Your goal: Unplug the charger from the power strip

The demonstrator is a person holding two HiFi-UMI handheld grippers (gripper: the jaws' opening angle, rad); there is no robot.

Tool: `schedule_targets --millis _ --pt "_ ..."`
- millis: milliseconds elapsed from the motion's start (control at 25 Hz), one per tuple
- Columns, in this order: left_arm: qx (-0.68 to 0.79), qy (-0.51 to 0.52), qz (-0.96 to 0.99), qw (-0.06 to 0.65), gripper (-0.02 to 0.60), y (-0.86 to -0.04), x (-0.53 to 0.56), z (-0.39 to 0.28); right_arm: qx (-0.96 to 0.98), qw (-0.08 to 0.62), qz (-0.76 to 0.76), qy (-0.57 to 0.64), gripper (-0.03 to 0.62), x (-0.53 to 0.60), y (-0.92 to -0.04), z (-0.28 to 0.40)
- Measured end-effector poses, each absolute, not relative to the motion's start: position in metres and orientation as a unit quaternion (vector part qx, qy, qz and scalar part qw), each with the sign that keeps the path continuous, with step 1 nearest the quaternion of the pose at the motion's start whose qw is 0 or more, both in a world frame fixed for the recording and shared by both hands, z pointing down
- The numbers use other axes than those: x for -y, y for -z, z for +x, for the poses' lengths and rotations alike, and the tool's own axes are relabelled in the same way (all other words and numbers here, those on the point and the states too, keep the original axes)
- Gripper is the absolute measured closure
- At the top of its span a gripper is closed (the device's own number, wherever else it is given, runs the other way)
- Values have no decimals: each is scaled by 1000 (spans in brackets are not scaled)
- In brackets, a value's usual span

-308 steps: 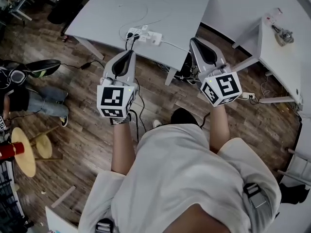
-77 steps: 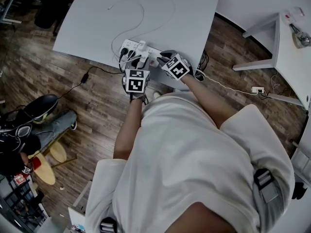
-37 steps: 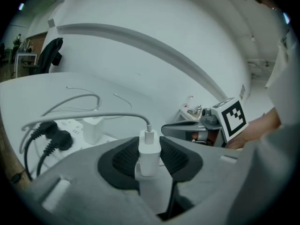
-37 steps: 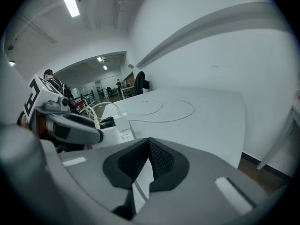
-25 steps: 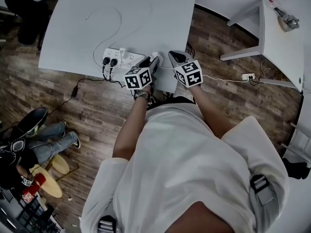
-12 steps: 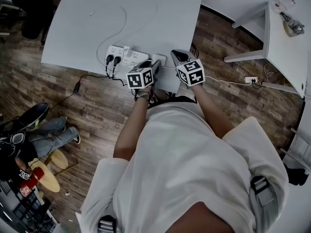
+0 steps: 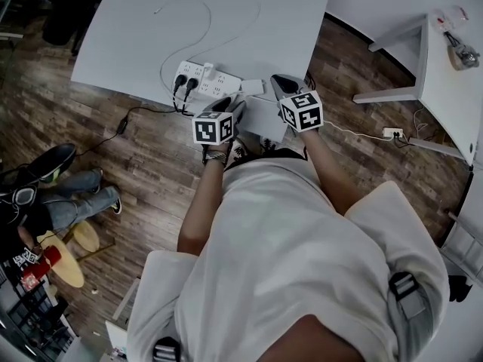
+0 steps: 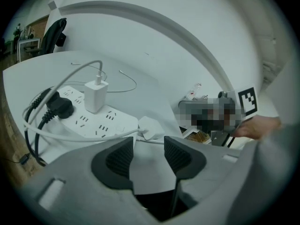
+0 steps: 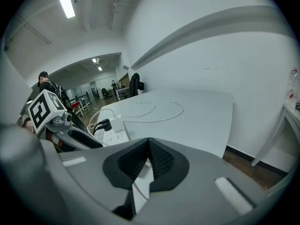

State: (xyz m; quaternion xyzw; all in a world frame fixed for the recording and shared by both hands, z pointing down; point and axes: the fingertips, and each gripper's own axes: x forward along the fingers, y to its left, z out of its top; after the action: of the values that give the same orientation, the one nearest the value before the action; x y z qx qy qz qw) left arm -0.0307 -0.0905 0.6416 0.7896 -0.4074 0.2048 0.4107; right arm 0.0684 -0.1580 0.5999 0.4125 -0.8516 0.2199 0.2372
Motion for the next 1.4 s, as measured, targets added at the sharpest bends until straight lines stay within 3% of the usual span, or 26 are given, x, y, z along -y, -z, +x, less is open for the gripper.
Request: schedule_targets --millis 80,280,960,1400 --pt "397 -205 796 407 379 -635 82 -37 855 232 411 -215 590 159 -594 63" --pt "414 -172 825 344 577 -595 85 -58 870 210 408 -179 591 168 -562 46" --pt "531 -114 836 77 577 -384 142 -134 920 66 385 -37 591 196 -362 -7" --pt "555 -70 828 -25 577 -276 147 -152 933 26 355 49 592 185 -257 -24"
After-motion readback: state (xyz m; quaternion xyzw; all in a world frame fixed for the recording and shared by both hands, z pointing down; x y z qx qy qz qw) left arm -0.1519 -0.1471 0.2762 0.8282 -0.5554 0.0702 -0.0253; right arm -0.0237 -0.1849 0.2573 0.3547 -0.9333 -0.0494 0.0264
